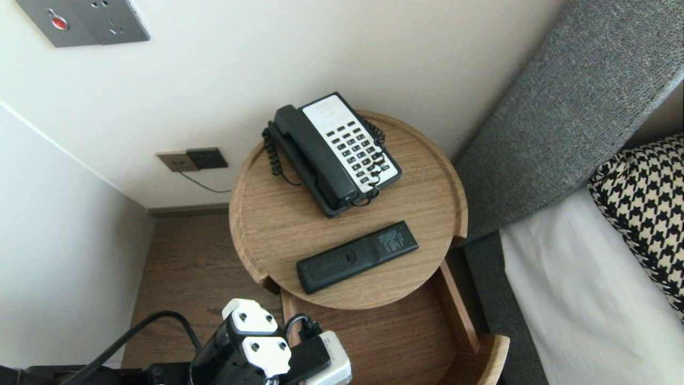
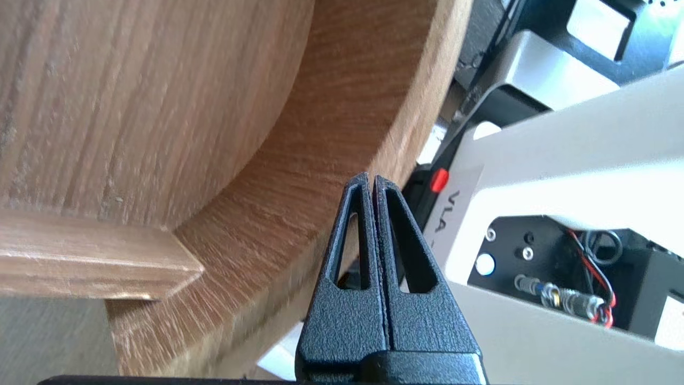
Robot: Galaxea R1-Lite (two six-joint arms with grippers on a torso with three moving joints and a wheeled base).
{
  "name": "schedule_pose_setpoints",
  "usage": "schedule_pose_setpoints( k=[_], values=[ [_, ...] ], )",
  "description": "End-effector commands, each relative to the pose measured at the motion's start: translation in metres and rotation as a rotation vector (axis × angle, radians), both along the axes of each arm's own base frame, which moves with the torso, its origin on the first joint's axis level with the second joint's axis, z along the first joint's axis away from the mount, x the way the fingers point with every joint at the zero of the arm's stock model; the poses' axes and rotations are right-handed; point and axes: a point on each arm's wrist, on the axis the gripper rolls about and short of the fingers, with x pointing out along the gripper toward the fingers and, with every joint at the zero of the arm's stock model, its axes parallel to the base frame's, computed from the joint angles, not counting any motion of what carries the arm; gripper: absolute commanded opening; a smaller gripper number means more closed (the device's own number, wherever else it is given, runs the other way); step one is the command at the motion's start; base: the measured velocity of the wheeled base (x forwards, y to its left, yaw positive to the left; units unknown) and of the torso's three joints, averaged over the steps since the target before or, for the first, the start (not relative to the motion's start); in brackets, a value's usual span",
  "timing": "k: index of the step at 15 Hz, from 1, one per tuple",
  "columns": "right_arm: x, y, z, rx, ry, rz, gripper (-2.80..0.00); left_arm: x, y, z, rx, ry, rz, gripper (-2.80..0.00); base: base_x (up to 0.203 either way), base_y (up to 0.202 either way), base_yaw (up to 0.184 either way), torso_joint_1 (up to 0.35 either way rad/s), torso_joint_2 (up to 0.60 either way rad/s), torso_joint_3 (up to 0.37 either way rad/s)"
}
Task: Open the nightstand drawer
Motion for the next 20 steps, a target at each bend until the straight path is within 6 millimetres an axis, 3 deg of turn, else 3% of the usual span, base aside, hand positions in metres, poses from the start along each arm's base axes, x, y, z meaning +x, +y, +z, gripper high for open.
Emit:
schedule_pose_setpoints(
  k=[1,7,13,20],
  values=[
    [0.0,0.0,0.0,-0.002,-0.003,0.0,-2.8,-0.007,0.002,-0.003,0.01,0.01,-0.025,-2.8,0.0,0.0,0.0,0.0,0.0,0.0],
    [0.0,0.0,0.0,0.0,-0.002,0.0,-2.8,-0.001,-0.002,0.004,-0.025,-0.015,-0.007,-2.8,0.0,0.0,0.0,0.0,0.0,0.0],
    [0.0,0.0,0.0,-0.001,-0.003,0.0,-2.8,0.042,0.0,0.012,-0.045,-0.073,0.11,-2.8,0.0,0.0,0.0,0.0,0.0,0.0],
    [0.0,0.0,0.0,-0.002,-0.004,0.0,-2.8,0.046,-0.002,-0.009,0.039,-0.051,0.07,-2.8,0.0,0.0,0.0,0.0,0.0,0.0]
  ],
)
